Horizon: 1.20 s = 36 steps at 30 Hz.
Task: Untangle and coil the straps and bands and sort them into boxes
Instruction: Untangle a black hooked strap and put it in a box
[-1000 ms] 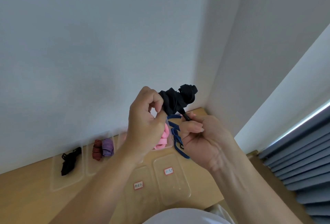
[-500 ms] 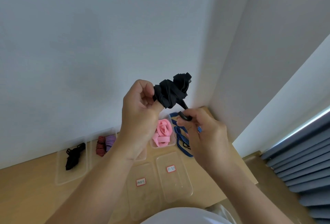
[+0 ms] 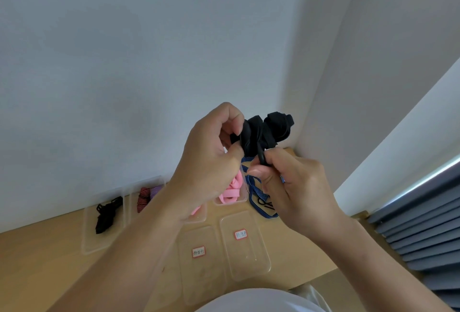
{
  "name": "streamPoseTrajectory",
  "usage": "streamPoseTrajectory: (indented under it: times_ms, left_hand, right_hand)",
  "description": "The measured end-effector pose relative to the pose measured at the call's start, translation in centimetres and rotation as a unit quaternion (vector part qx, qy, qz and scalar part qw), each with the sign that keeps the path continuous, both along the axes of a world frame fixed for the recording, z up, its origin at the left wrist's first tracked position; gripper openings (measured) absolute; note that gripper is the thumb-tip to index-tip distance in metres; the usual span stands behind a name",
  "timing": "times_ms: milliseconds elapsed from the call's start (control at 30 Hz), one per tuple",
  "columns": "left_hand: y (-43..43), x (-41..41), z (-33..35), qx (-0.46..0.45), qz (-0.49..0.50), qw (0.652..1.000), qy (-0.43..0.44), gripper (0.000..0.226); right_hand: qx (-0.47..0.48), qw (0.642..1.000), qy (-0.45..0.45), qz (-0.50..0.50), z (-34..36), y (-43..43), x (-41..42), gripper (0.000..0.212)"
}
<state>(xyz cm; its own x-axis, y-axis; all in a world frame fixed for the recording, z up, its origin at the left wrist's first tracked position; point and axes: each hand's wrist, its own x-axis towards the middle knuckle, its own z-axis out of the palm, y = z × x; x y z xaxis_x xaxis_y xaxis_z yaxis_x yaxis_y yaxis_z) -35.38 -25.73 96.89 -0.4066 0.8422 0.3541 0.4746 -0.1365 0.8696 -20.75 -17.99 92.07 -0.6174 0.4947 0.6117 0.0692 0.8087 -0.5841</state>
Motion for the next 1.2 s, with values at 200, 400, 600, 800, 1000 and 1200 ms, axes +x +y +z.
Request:
streamPoseTrajectory:
  times_ms: [200, 400, 600, 800, 1000, 1200]
  left_hand:
    - [0.1, 0.0, 0.6, 0.015, -0.033, 0.998, -0.058, 0.044]
    - [-0.5, 0.5, -0.1, 0.044, -0.023, 0.987, -0.153, 0.035]
    - [-0.6, 0.1, 0.8, 0.036, -0.091, 0.967, -0.237, 0.038]
    - [-0.8, -0.1, 0.8, 0.030, -0.151, 0.942, -0.297, 0.036]
    - [-0.7, 0.6, 0.6, 0.030, -0.231, 0.909, -0.347, 0.035]
    - [-1.0, 0.4, 0.8, 0.007, -0.256, 0.884, -0.391, 0.050]
  right_hand:
    - [-0.047, 0.999, 0.020, 0.007, 1.9, 0.9, 0.6, 0.040]
    - [-0.127, 0.988, -0.044, 0.074, 3.7, 1.9, 1.3, 0.040]
    - [-0.271, 0.948, 0.041, 0.159, 5.1, 2.1, 1.7, 0.038]
    - [-0.201, 0.970, 0.039, 0.134, 6.1, 3.6, 1.9, 0.098]
    - [-0.233, 0.951, 0.013, 0.203, 6.9, 3.6, 2.0, 0.090]
    - [-0.266, 0.930, 0.035, 0.250, 7.1, 3.5, 1.7, 0.068]
